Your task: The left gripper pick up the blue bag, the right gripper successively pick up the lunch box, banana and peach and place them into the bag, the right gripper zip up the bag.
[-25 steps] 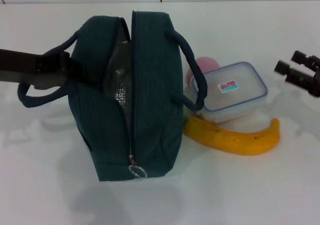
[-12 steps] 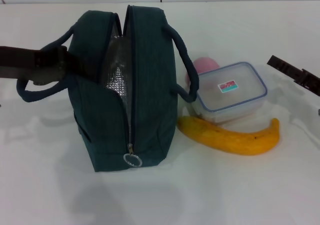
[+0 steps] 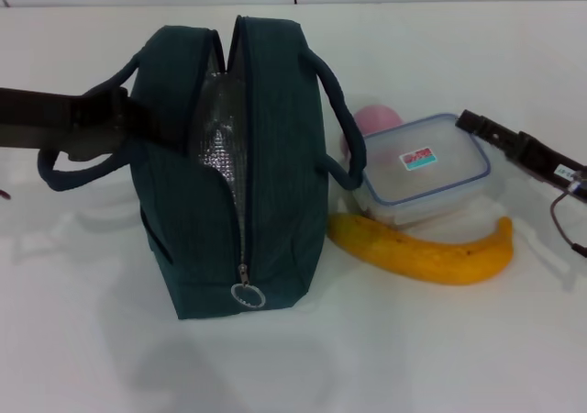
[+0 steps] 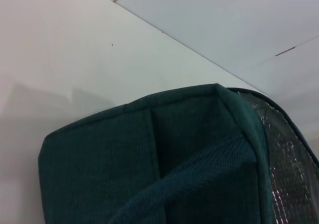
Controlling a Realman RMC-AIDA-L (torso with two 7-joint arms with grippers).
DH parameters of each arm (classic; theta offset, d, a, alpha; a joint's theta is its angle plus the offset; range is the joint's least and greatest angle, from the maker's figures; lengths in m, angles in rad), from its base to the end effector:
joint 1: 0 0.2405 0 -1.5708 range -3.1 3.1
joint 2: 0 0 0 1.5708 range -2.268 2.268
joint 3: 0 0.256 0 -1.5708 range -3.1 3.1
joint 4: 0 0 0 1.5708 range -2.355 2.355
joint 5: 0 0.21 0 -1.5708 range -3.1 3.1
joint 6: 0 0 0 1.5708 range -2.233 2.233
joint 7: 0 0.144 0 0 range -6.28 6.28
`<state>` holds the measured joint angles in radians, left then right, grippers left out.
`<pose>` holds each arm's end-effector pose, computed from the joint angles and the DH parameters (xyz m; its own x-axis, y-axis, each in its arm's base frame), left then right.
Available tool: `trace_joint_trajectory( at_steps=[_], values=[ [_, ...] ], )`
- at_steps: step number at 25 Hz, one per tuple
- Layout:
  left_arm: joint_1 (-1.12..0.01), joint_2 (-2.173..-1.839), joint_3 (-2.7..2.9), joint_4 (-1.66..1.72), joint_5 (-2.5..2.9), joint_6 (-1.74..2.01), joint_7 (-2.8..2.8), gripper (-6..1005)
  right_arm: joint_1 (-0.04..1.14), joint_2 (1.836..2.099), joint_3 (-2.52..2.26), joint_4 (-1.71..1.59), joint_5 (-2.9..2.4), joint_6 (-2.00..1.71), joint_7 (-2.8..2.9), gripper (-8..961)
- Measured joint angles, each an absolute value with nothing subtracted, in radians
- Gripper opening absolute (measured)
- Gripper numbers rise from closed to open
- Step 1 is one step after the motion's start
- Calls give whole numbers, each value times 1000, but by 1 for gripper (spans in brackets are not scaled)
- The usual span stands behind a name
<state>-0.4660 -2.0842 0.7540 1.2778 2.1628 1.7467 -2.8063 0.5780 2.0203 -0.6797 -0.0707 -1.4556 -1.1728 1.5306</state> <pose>-0.2277 0.3286 0.0790 0.1156 0.9257 0.3603 0.9824 -0.1602 0.0965 0.3041 0.3463 -0.0363 0.0756 -0.6008 -0.7958 -0.9442 -0.2998 0.1366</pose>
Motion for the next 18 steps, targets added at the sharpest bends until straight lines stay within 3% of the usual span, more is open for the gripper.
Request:
trace_joint_trajectory(
  at_steps=[18],
  values=[
    [-464, -2083, 756, 1276, 2163, 1747, -2787, 35, 557, 2014, -729, -67, -1459, -1292, 1747, 839]
  ],
)
